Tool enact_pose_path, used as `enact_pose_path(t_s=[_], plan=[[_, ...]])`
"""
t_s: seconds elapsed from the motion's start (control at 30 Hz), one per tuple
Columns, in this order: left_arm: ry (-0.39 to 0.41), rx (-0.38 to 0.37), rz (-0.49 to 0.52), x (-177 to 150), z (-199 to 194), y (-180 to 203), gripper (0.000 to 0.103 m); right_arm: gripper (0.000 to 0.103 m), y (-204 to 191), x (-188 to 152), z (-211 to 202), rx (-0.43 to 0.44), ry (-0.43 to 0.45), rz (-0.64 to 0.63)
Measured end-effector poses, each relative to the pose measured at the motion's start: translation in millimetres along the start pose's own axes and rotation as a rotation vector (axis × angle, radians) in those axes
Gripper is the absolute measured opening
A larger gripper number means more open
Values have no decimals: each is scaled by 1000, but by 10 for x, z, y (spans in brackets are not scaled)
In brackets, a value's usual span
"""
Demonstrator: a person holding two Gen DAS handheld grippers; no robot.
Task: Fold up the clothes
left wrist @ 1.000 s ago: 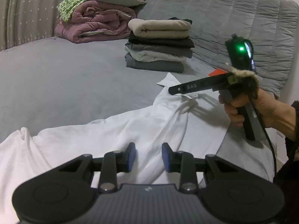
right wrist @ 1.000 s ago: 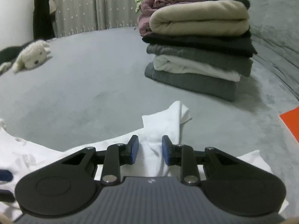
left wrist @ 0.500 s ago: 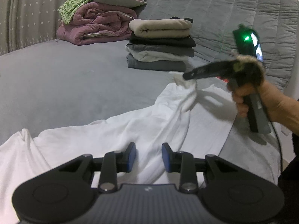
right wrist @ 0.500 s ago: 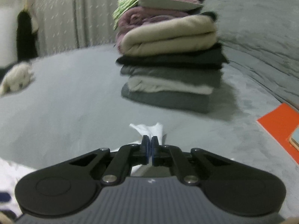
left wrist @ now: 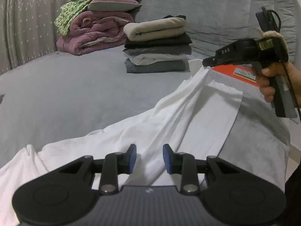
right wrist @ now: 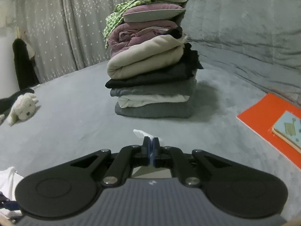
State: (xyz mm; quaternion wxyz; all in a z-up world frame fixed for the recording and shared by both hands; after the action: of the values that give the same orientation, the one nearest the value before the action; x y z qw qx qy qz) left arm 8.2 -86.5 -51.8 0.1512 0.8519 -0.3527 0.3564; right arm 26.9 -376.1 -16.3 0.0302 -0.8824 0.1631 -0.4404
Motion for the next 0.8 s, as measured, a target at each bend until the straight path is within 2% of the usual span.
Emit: enact_pose_path(t_s=[0.33,0.47,0.67,0.8], plan=[[-23,-26,13,226,198,150,29,2,265,-6,-50,48,-43,97],[-17,-33,38,248,207,261,1,2,295,3,-69,54,-44,98],[56,-12,99,220,-15,442,1,2,394,7,-122,64,-40,111],[55,-44,134,188,-111,554,0,2,504,-46,-174,71,-44,120]])
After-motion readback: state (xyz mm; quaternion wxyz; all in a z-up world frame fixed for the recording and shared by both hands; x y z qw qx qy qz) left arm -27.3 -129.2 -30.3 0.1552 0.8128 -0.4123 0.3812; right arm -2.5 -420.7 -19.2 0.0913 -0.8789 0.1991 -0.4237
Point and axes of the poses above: each gripper's, at about its wrist camera, not at the fingertips, and z roughly the way its jaws point, y to its right, x to its top, the point moved 1 cm from there along z, roughly the way its jaws point, and after that the axes turned 9 degrees about -y, right-handed, at the moved point
